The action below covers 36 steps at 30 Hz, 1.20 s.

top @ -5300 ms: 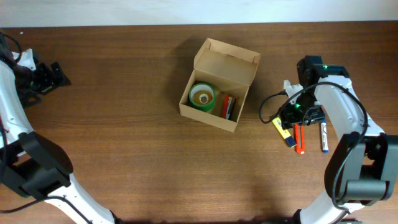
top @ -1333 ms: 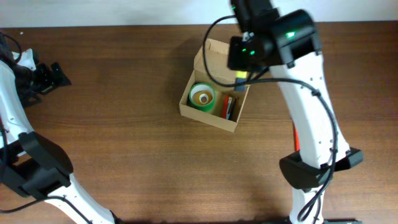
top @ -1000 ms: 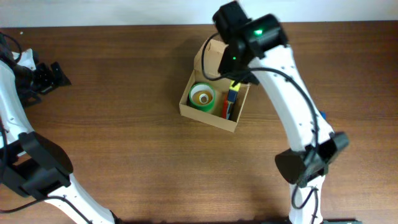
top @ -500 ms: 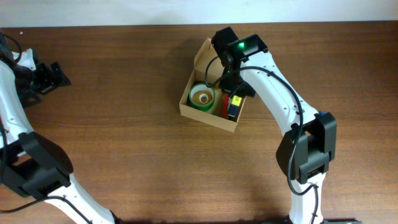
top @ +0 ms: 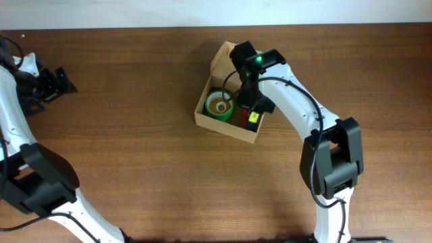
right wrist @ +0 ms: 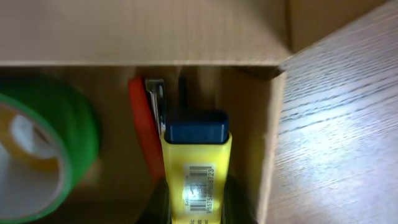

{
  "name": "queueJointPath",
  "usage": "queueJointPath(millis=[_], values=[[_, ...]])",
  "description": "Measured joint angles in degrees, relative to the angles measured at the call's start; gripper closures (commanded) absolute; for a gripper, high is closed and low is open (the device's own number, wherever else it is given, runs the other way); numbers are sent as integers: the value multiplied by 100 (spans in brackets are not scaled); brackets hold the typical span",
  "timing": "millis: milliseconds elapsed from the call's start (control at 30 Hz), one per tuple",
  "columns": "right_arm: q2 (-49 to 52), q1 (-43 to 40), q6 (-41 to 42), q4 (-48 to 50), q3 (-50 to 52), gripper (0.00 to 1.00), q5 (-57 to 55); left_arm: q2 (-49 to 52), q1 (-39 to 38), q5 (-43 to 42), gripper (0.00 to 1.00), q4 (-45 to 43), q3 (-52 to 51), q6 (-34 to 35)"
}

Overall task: Pack container
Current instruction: 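Lower the yellow highlighter into the box beside the cutter, then open the right gripper and withdraw it toward the remaining tools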

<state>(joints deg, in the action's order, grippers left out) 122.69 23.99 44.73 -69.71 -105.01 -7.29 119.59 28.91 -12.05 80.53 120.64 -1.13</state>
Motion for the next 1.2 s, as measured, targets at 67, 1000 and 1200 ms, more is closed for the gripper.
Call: queueJointPath(millis=[67,1000,1200], values=[[0,0,4,114,107,96,24,0,0,2,0,0,0,0],[46,0,28,538,389,63,136,0,0,0,1,0,0,0],[50,0,-164,769,389,67,133,0,0,0,1,0,-2,0]])
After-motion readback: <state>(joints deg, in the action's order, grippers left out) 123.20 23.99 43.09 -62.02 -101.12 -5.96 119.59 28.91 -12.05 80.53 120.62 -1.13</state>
